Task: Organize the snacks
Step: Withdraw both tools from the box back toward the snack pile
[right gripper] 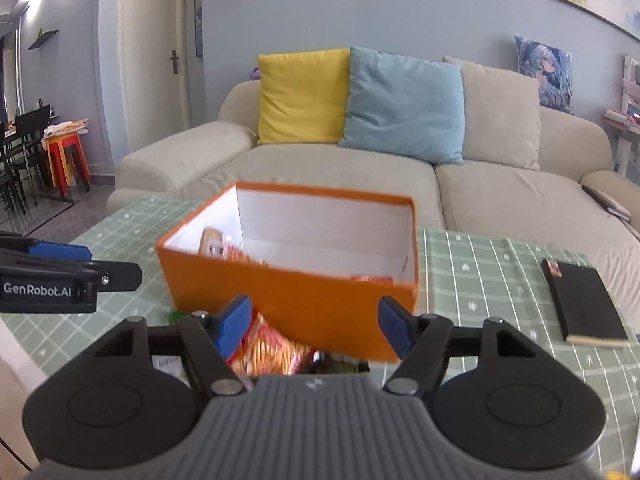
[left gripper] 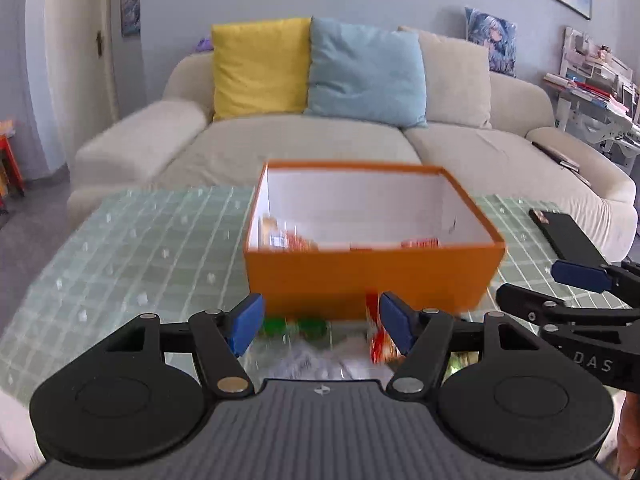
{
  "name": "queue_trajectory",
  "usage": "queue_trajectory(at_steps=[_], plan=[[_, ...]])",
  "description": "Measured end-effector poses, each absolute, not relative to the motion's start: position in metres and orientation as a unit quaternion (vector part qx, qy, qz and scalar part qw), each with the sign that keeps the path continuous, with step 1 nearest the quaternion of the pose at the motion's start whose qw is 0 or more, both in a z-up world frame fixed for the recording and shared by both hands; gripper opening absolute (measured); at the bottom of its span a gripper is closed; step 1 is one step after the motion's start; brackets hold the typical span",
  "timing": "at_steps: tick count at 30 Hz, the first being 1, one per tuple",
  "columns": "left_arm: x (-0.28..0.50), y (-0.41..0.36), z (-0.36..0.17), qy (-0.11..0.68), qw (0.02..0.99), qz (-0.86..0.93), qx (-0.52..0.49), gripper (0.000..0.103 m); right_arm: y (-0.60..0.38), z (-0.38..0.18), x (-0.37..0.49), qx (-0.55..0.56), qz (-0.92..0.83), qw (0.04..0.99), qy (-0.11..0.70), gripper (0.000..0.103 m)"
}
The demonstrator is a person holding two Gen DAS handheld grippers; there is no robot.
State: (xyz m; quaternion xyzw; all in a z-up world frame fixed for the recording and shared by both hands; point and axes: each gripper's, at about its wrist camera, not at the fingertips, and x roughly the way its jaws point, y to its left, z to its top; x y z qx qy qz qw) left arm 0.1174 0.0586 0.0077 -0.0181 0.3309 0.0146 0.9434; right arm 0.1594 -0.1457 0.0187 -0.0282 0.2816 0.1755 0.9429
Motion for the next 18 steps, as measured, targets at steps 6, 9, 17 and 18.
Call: queue_trajectory(at_steps=[6, 9, 17, 18], plan=[[0.105, 0.065, -0.025, 0.369, 0.929, 0.015, -0.037, 0.075, -0.154, -0.012, 0.136, -0.031, 0.166, 0.935, 0.311, 0.068], [0.101, 0.065, -0.041, 0.390, 0.920, 0.016, -0.033, 0.075, -0.157, -0.030, 0.132, -0.039, 0.154, 0.928, 0.336, 0.068], [0.100, 0.070, -0.072, 0.454, 0.887, -0.019, -0.081, 0.075, -0.155, -0.066, 0.135, -0.037, 0.155, 0.900, 0.407, 0.068], [0.100, 0.071, -0.074, 0.455, 0.886, -0.018, -0.083, 0.076, -0.155, -0.069, 0.135, -0.036, 0.158, 0.898, 0.410, 0.068]])
